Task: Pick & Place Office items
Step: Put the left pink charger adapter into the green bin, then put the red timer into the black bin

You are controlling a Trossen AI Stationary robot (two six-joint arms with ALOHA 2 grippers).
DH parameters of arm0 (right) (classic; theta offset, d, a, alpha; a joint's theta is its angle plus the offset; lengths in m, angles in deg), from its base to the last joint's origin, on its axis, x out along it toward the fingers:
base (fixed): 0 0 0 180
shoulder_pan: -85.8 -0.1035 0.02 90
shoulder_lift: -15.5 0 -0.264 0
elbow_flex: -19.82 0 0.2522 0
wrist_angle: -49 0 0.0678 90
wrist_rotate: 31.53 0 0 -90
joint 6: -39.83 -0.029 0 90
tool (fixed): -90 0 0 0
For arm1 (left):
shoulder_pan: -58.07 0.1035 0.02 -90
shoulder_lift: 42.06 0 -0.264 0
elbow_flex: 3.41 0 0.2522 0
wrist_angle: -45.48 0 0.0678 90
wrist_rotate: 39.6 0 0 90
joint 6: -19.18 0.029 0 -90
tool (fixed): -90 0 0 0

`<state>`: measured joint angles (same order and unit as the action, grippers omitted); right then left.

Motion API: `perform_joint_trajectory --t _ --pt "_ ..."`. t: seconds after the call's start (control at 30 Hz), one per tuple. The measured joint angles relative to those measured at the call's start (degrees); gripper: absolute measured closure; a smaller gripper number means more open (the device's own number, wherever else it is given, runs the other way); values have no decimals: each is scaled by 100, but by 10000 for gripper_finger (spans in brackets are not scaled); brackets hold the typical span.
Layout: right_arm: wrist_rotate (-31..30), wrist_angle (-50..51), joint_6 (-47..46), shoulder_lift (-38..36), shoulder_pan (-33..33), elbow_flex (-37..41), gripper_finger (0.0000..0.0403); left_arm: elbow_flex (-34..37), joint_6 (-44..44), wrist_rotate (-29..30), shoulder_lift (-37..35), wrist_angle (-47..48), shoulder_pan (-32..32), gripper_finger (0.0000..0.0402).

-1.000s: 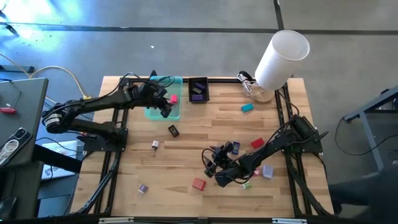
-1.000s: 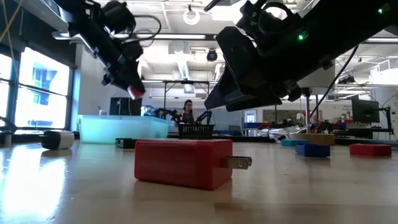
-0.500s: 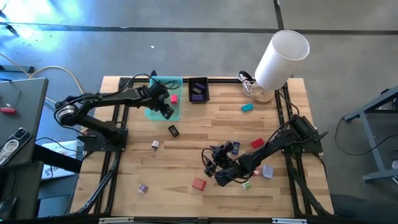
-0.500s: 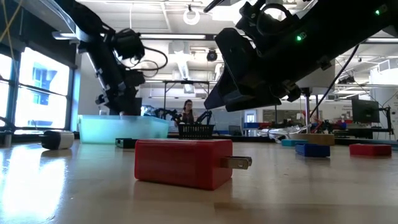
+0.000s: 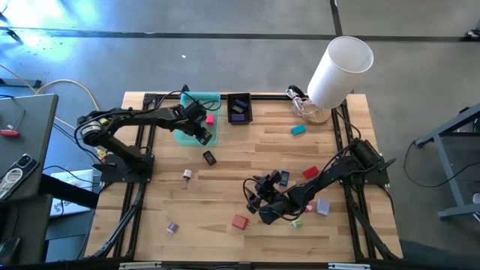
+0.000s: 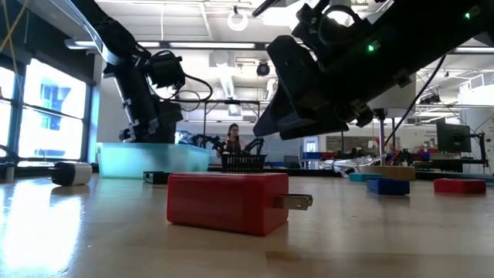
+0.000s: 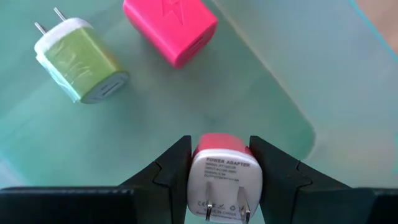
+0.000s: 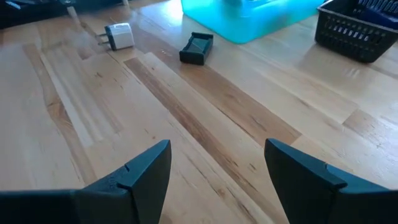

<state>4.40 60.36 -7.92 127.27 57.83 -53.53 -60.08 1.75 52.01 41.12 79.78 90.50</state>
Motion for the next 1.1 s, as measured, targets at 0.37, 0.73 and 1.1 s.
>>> perform_joint_trajectory --t 0.37,0.73,1.1 --pt "38 2 -17 0 -4 0 156 0 611 0 0 -68 -11 268" --pt "175 3 -20 0 -4 0 156 0 456 -2 0 -87 -9 259" --pt "176 2 -22 0 -4 0 156 0 405 3 -2 -93 -9 192"
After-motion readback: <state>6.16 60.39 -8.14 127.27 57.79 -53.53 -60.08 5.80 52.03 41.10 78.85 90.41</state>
